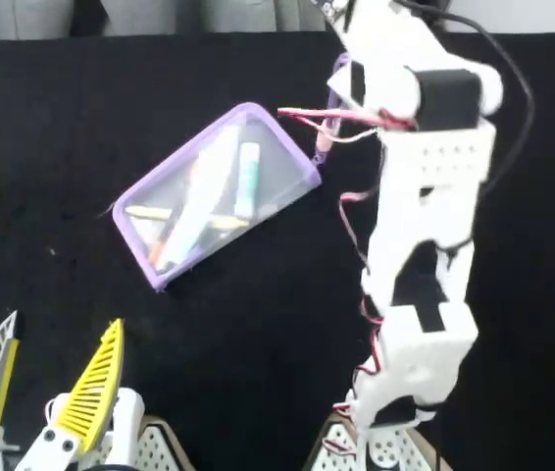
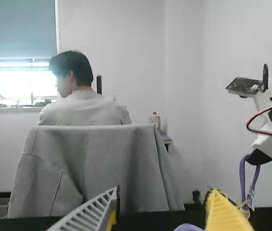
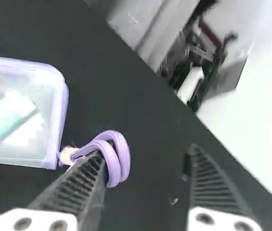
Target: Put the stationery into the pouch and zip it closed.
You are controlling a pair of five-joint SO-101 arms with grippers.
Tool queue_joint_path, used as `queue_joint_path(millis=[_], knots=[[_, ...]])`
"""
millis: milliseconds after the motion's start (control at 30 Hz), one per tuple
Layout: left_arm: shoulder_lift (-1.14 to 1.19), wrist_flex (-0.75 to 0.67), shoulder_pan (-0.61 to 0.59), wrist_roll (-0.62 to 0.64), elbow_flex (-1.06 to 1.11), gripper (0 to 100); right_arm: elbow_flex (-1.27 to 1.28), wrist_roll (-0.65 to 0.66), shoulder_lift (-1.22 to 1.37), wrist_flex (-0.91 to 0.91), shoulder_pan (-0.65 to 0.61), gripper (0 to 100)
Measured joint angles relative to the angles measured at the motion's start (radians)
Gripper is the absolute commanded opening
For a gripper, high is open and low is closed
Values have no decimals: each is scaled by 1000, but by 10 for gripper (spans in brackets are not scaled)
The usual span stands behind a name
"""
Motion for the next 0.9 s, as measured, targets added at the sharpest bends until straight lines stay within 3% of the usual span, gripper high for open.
queue_joint_path(millis=[133, 267, 667, 900], knots=[[0, 6, 0, 0, 21, 291, -63, 20, -55, 60, -31, 355], [0, 6, 0, 0, 64, 291, -2, 129, -86, 63, -32, 352], [0, 6, 0, 0, 126, 291, 700, 517, -308, 63, -35, 351], [0, 8, 0, 0, 126, 227, 991, 572, -322, 63, -35, 353]])
